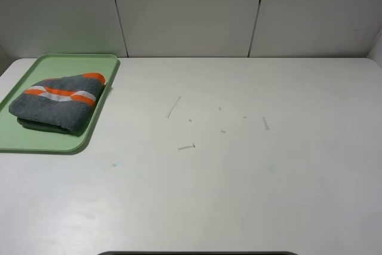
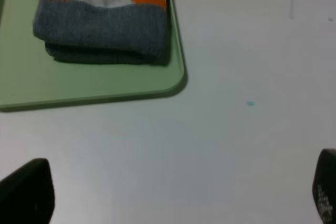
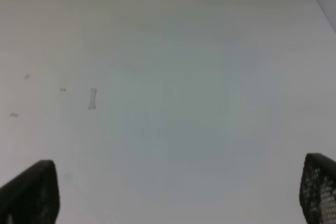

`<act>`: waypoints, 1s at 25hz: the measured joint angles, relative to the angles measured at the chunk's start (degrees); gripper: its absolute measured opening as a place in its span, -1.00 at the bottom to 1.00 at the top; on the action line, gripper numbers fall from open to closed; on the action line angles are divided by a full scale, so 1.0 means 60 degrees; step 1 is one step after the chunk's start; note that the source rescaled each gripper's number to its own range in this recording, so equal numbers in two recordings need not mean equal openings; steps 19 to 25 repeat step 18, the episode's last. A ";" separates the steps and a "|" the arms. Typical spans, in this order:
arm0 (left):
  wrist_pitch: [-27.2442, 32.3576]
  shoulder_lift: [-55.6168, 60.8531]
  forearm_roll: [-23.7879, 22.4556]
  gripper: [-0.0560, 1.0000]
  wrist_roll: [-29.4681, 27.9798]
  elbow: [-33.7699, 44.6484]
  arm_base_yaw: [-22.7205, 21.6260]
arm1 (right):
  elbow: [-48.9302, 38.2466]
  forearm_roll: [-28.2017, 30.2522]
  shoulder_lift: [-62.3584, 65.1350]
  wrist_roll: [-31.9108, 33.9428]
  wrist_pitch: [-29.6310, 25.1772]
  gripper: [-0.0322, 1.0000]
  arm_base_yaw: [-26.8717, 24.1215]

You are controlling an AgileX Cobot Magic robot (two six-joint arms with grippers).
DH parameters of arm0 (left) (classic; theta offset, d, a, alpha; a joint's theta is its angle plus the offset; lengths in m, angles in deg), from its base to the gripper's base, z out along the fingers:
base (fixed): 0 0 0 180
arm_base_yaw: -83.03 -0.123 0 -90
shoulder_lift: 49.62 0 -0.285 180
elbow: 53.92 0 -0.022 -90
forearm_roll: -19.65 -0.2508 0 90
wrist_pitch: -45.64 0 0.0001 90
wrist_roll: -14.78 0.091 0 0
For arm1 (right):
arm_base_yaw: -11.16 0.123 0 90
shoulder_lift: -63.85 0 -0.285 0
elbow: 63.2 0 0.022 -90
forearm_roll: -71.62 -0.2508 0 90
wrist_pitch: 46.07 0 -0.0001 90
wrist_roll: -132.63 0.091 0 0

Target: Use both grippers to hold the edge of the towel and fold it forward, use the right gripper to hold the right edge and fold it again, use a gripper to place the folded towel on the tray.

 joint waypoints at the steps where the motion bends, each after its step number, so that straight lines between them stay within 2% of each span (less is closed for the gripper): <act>1: 0.0000 0.0000 0.0000 1.00 0.0000 0.0000 0.0000 | 0.0000 0.0000 0.0000 0.0000 0.0000 1.00 0.0000; 25: 0.0000 0.0000 0.0000 1.00 0.0000 0.0000 0.0000 | 0.0000 0.0000 0.0000 0.0000 -0.0006 1.00 0.0000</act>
